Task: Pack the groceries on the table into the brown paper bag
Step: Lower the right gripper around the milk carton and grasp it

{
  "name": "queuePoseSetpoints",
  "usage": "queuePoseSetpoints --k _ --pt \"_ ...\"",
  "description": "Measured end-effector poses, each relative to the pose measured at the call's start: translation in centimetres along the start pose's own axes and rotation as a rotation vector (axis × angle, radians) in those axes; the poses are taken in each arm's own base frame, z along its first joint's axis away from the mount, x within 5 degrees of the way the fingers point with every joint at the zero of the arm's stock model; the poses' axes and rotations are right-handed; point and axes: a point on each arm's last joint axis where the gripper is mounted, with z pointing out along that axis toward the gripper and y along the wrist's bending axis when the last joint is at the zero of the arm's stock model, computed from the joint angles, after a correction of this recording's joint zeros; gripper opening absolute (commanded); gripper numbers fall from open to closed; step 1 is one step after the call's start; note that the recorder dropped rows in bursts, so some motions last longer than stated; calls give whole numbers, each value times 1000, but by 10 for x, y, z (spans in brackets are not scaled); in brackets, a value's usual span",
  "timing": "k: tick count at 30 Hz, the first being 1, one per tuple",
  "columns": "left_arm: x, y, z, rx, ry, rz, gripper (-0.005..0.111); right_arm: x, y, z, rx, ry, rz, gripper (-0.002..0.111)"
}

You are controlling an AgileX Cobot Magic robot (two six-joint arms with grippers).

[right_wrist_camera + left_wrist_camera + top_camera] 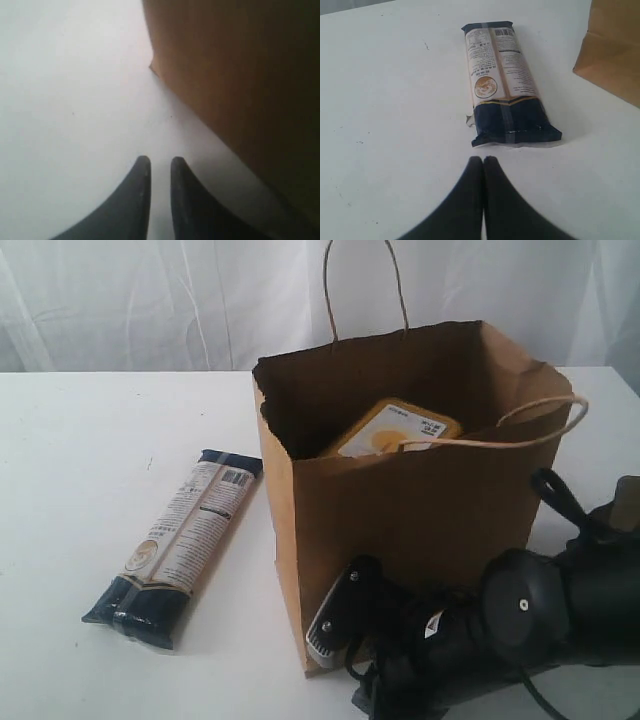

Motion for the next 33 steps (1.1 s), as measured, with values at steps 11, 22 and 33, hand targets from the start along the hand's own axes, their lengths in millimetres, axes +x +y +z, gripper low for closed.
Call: queuePoseSetpoints --k 11,22,33 --pt "0 0 0 0 0 0 0 -19 -13 17 69 -40 5 14" --pt "0 0 0 0 0 0 0 -31 -18 28 72 -46 10 14" --pt "0 0 0 0 0 0 0 -34 0 -8 13 -101 -29 41"
